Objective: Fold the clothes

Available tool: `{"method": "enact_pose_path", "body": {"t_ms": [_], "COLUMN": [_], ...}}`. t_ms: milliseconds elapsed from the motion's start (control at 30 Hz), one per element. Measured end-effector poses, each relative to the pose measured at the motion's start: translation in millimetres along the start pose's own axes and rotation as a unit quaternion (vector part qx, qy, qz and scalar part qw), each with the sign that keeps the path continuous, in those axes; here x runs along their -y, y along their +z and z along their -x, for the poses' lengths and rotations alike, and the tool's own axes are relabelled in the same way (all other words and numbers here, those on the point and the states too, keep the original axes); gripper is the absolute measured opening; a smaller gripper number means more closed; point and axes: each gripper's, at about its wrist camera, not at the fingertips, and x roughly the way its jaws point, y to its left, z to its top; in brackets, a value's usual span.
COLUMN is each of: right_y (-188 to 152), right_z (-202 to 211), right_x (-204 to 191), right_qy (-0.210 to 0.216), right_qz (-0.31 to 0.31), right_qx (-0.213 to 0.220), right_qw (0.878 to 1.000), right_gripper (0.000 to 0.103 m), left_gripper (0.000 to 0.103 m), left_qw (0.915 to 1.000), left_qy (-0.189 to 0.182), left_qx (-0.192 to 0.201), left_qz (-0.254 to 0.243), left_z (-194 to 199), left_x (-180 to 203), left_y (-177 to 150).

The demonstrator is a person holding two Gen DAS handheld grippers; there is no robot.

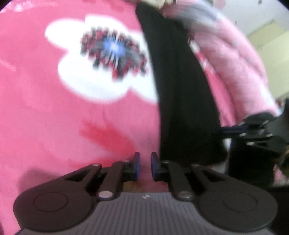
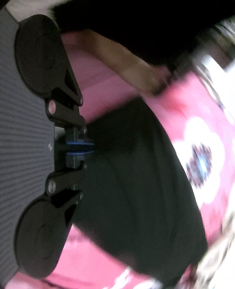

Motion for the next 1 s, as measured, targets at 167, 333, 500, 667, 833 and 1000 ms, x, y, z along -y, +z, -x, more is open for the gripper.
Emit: {"method": "enact_pose_path", "body": {"t_ms": [167, 333, 500, 667, 833, 1000], "right_y": [-14.4, 6.6, 82.8, 170.1, 236.7, 272.0], "right_z": [-40.7, -9.3, 1.4, -58.1, -120.7, -186.8], "right_x": [32.4, 64.7, 142.2, 205.9, 253.5, 294.5], "right_qy": [0.005, 0.034, -0.071, -0.109, -0.083, -0.105], "right_qz": [-0.133, -0.16, -0.146, -0.126, -0.163, -0.207], "right_qx": [-0.075, -0.064, 0.12, 0.222, 0.232, 0.19], "right_qw": [0.988, 0.984, 0.979, 0.961, 0.955, 0.954], "right_gripper": [0.008, 0.008, 0.008, 0.008, 0.008, 0.005], "left_gripper": [0.02, 0.02, 0.02, 0.012, 0.007, 0.006], "left_qw": [0.9988, 0.9988, 0.9965, 0.9957, 0.9869, 0.9855], "left_qy": [-0.023, -0.046, -0.083, -0.082, -0.118, -0.14], "left_qx": [-0.043, -0.013, -0.002, -0.038, -0.058, -0.061], "left_qz": [-0.007, 0.014, 0.007, 0.022, 0.093, 0.074], "left_z": [-31.7, -30.2, -65.7, -89.2, -96.1, -99.7], "left_x": [19.1, 17.8, 28.3, 20.3, -7.7, -14.8], "left_y": [3.1, 31.7, 64.1, 51.6, 46.7, 40.5]}}
